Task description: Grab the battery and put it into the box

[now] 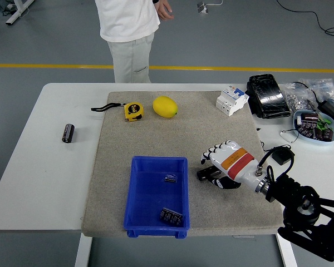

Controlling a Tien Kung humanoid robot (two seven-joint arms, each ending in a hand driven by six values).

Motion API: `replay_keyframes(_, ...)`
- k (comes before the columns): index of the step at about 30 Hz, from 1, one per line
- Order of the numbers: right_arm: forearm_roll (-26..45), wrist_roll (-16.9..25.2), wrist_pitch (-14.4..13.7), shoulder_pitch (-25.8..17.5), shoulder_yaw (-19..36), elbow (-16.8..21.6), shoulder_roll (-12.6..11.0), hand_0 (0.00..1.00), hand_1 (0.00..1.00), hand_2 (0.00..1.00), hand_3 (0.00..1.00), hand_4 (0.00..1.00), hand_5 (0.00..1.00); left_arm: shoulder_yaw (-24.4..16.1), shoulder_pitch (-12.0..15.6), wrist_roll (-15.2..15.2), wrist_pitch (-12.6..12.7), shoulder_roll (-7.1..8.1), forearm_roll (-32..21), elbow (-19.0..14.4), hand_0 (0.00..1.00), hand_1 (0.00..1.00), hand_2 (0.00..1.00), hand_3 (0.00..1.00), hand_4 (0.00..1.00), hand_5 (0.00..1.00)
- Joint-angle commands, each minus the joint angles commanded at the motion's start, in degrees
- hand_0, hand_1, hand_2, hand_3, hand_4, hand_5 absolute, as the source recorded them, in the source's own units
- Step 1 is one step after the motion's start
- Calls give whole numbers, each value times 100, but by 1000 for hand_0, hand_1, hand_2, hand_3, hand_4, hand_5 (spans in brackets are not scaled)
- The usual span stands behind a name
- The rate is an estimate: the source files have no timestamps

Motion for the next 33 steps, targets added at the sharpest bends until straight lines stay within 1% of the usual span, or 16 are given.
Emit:
replay_keyframes(7, 97, 29, 45, 5, -45, -159, 59, 350, 484, 522, 511, 748, 131, -18, 19, 10, -14, -1, 30, -4, 688, 672, 716, 620, 638, 651)
replay_keyframes(11, 115, 24, 114, 0, -60, -175, 77, 350, 484, 522, 511, 748, 131, -24, 26, 13, -22, -3, 48, -7, 688, 672, 716, 620, 638, 651)
replay_keyframes(12, 127, 22, 139, -1, -61, -178, 83, 376, 509, 546, 539, 756, 125, -29, 27, 15, -24, -4, 57, -7, 688, 674, 716, 621, 639, 651)
replay_keyframes(17, 134, 3, 169, 0, -46, -173, 94, 376, 509, 546, 539, 756, 125, -32, 15, 17, -26, -4, 74, -8, 688, 674, 716, 621, 639, 651)
replay_keyframes(18, 124, -6, 189, 11, -40, -179, 91, 383, 520, 589, 574, 772, 142, -24, 4, 12, -19, -6, 63, -8, 688, 673, 716, 621, 639, 650)
replay_keyframes(33, 128, 1, 306, 53, -44, -319, 79, 392, 530, 606, 579, 780, 151, 20, -41, -11, -12, -5, 22, -11, 687, 673, 716, 621, 639, 649)
